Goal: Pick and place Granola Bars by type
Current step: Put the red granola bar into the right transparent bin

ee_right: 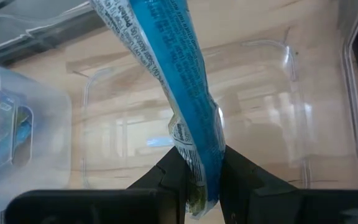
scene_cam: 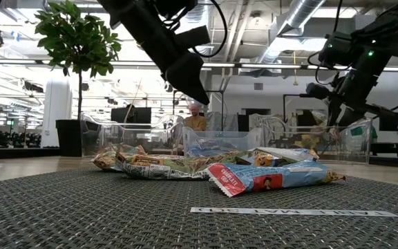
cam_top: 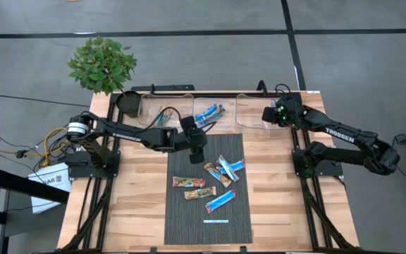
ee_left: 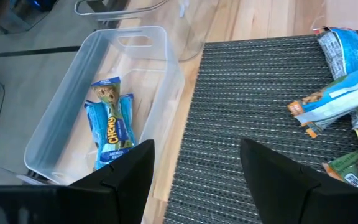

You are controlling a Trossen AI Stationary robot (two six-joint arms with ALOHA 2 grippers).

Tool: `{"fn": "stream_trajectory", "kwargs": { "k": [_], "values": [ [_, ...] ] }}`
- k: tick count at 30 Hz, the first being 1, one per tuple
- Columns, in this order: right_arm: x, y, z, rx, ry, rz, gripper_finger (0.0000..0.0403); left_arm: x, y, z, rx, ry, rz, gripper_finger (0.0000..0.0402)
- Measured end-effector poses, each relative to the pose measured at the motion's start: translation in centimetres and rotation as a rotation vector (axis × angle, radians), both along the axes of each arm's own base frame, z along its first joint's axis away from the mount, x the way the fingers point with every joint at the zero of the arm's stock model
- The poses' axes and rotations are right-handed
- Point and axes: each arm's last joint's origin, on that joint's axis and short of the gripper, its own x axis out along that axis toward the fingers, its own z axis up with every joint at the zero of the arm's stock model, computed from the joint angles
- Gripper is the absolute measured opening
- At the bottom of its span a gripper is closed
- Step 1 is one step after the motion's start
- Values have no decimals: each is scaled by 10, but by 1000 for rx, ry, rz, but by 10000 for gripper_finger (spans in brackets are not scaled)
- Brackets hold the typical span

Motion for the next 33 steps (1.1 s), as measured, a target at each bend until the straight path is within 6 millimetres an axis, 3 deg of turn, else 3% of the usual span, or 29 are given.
{"fn": "stream_trajectory", "kwargs": {
  "k": [6, 22, 33],
  "values": [
    [0, 0, 0, -1, 2, 4, 65, 0, -2, 0, -10, -3, 5, 231],
    [1, -1, 1, -24, 7, 37, 151, 0, -3, 0, -32, -18, 21, 231],
    [18, -10, 17, -261, -84, 201, 151, 0, -4, 0, -62, -26, 11, 231]
  ]
}}
